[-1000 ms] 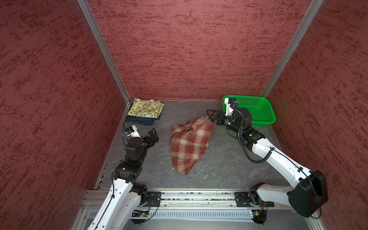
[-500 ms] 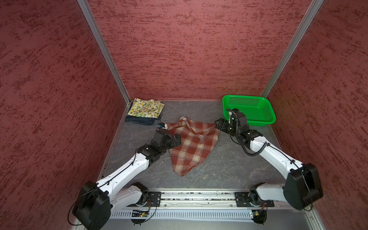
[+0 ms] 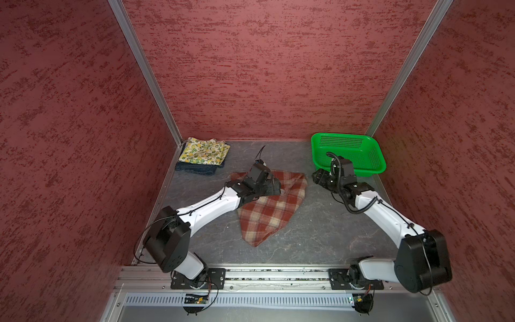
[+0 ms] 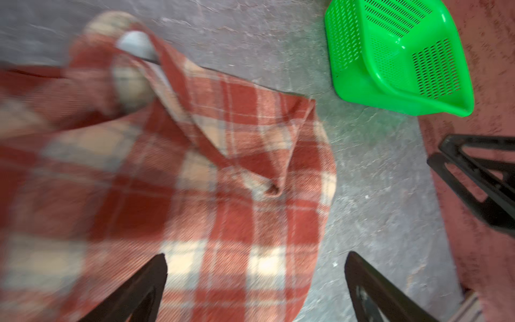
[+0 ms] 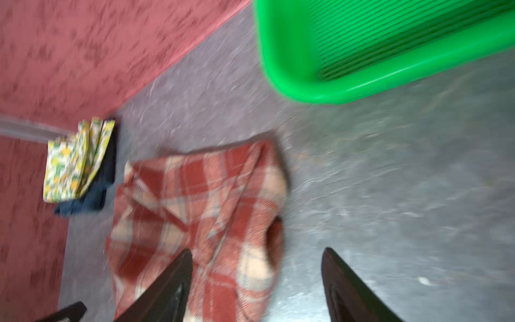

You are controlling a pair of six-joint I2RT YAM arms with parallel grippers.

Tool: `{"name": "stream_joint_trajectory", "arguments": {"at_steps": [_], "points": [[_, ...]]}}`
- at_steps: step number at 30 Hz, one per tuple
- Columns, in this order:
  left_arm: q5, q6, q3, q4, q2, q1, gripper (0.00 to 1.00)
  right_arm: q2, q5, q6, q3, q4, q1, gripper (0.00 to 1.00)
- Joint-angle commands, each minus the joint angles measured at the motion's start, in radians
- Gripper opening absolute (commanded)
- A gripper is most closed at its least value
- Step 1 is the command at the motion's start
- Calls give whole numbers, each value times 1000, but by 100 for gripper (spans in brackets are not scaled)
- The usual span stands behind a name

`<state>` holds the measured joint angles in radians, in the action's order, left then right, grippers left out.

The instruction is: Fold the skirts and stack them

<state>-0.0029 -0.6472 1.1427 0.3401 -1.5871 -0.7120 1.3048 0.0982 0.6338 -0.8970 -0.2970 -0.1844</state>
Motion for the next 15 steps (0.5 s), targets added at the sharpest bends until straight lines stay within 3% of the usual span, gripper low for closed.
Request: {"name": "stream_joint_trajectory", "arguments": {"at_steps": [1, 8, 15], "points": [[122, -135, 54, -49, -104, -14, 99, -61, 31, 27, 31, -6, 56, 74], [206, -332, 110, -172, -296, -48, 93, -90, 75, 10, 92, 19, 102, 73], [99, -365, 122, -226, -355, -41, 85, -109, 75, -15, 116, 28, 103, 72]]}}
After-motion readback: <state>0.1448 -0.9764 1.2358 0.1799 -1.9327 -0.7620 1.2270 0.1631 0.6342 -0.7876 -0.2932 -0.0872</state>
